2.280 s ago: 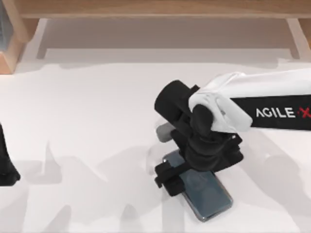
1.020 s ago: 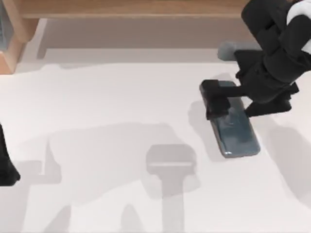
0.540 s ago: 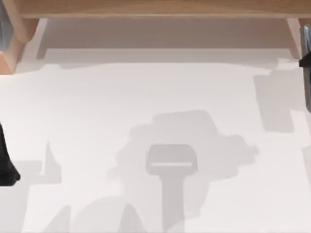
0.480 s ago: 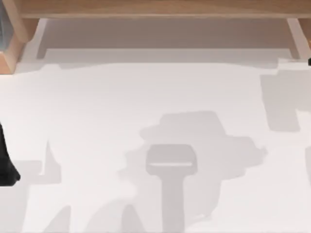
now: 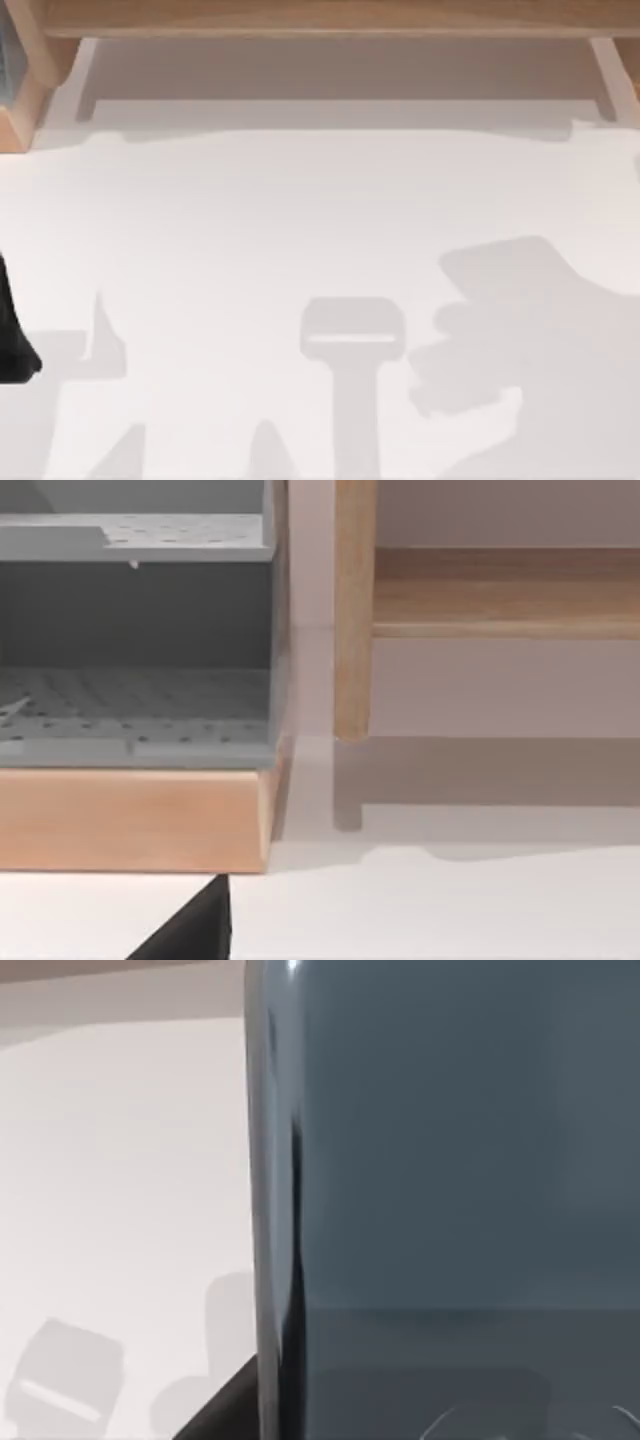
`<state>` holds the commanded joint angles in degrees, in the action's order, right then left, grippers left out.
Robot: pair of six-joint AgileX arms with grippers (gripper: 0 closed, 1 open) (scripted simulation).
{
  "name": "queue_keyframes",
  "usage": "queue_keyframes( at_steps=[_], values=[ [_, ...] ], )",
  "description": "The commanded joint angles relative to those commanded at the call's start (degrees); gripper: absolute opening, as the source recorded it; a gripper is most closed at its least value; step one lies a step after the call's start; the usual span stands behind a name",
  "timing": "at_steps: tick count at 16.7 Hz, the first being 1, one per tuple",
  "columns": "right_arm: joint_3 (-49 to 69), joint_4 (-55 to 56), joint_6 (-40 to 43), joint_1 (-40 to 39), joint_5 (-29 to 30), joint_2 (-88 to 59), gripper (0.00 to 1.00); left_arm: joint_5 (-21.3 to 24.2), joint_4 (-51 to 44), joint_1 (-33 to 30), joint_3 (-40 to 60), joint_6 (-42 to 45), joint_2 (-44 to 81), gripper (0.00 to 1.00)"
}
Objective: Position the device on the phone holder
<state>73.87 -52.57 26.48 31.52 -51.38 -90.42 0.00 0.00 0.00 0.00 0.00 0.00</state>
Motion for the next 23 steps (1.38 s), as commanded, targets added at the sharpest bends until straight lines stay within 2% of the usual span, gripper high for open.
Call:
queue_keyframes(
  at_steps=[5,8,10,18,23],
  values=[
    [0.5,0.8,25.6,19.2,-7.8,-1.8,0.0,0.0,0.0,0.0,0.0,0.0,0.0,1.0],
    [-0.6,3.7,36.0,28.0,-10.2,-4.5,0.0,0.0,0.0,0.0,0.0,0.0,0.0,1.0],
    [-0.9,6.1,39.9,31.6,-11.1,-6.1,0.0,0.0,0.0,0.0,0.0,0.0,0.0,1.0],
    [-0.8,7.6,41.4,33.0,-11.4,-6.6,0.0,0.0,0.0,0.0,0.0,0.0,0.0,1.0],
    [-3.5,14.1,37.1,30.3,-8.3,-4.9,0.0,0.0,0.0,0.0,0.0,0.0,0.0,1.0]
  ],
)
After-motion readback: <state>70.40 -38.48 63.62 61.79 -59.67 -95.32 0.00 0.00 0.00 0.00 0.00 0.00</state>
